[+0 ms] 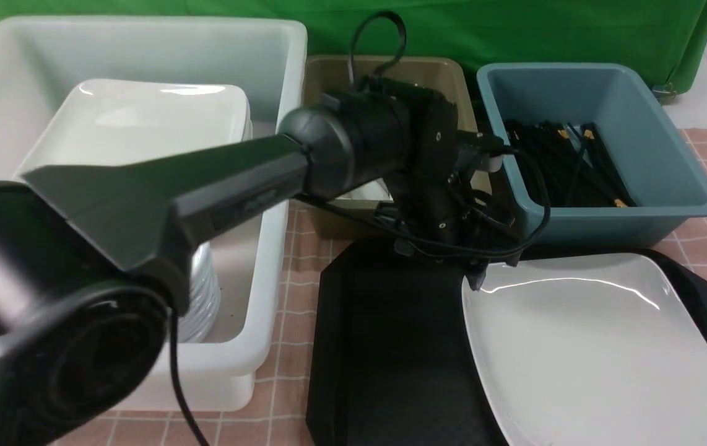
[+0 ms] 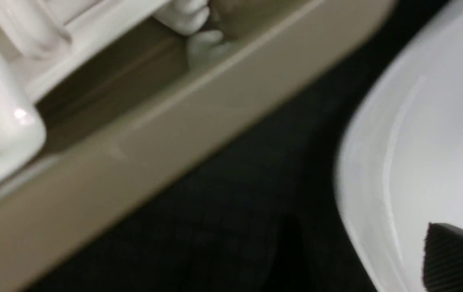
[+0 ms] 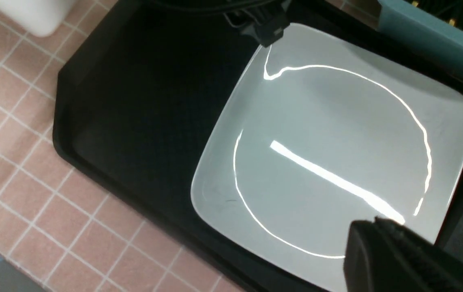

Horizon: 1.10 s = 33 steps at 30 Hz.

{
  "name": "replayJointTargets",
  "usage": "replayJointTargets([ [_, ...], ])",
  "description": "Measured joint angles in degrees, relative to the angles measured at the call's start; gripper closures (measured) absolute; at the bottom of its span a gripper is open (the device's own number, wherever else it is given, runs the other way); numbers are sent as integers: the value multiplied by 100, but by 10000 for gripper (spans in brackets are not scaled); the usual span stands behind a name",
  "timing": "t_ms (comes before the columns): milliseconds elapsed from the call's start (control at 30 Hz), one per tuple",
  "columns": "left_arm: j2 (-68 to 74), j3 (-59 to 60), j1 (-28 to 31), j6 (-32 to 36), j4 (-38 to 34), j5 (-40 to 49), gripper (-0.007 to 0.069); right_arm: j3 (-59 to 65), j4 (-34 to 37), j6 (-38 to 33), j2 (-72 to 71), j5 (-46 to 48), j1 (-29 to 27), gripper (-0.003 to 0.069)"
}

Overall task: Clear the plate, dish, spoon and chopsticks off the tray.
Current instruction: Use the left arm to grab a plate from the dinner plate

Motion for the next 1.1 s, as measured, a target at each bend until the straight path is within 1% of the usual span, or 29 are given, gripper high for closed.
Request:
replayJointTargets([
  [33,105,-24,0,0,-37,-80,154,0,0,-17,0,-16,0,629],
  [67,166,-30,0,6,-95,-129,139,0,0,-17,0,-33,0,629],
  [167,297,-59,-6,90,-320,-279,124,0,5,-53,0,-66,0,629],
  [300,447,-62,-24,161,-405,-406,139,0,2,-108,0,-111,0,629],
  [333,474,-68,-29,174,-434,-472,160,0,2,-126,0,-124,0,629],
  [367,474,-73,-29,174,-441,-472,160,0,2,-126,0,-124,0,629],
  [467,532,-94,-42,180,-507,-573,251,0,2,-157,0,-130,0,629],
  [567,557,-108,-66,172,-532,-616,399,0,2,-169,0,-185,0,629],
  [600,557,-108,-66,166,-540,-623,418,0,2,-169,0,-190,0,629],
  [633,557,-119,-59,172,-655,-651,459,0,7,-169,0,-190,0,629],
  [667,557,-119,-59,184,-701,-637,471,0,6,-175,0,-196,0,629],
  [867,303,-119,-65,403,-627,-193,481,0,6,-195,0,-210,0,629],
  [967,-167,-119,-92,807,-567,192,540,0,6,-204,0,-274,0,629],
  [1000,-200,-119,-98,807,-566,200,543,0,6,-204,0,-288,0,629],
  [1033,-485,-119,-111,858,-565,266,572,0,6,-204,0,-325,0,629],
  [1100,-726,-119,-117,948,-524,316,590,-7,6,-208,0,-340,0,629],
])
